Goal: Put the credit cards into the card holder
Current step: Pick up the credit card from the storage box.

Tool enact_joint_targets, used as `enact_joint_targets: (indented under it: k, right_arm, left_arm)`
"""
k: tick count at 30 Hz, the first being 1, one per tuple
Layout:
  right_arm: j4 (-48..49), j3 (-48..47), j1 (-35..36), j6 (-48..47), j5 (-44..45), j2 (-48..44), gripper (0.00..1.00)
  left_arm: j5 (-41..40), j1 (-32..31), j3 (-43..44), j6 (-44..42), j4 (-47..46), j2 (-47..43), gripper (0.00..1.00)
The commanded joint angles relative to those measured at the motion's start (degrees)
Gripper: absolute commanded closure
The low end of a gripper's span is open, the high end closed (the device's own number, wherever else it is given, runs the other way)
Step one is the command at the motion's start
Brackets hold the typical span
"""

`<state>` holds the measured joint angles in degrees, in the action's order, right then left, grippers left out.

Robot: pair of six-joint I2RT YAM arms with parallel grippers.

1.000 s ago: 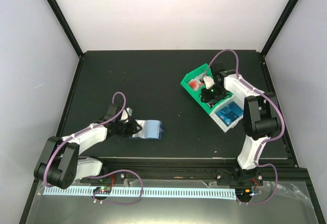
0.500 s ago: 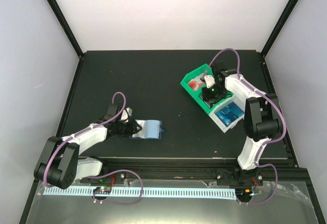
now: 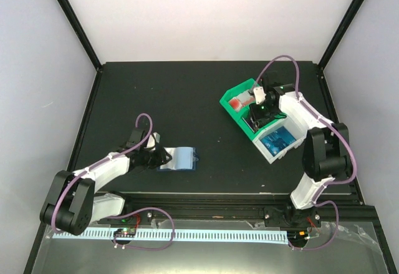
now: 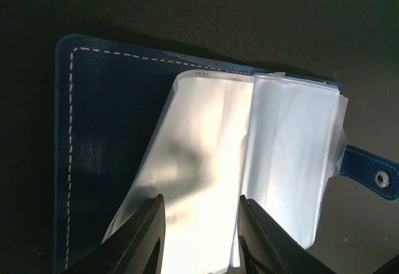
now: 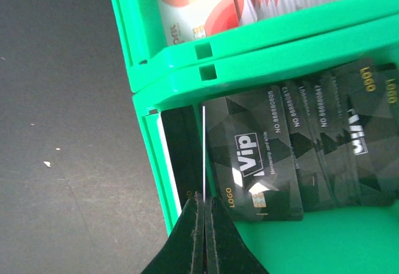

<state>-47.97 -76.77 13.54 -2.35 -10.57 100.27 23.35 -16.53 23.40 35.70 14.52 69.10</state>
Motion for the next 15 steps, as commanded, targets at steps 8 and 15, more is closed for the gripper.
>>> enact_joint_targets:
  k: [8, 15]
  right_arm:
    - [3.32, 3.14, 2.41, 5.13, -2.26, -15.72, 0.99]
    - [19.04, 13.28, 20.49, 20.15, -7.8, -22.85, 0.99]
  left_arm:
    - [-0.84, 0.1, 0.46, -0.28, 3.53, -4.28, 0.64]
    - [2.26, 0.1, 0.29, -0.56, 1.81, -4.87, 0.63]
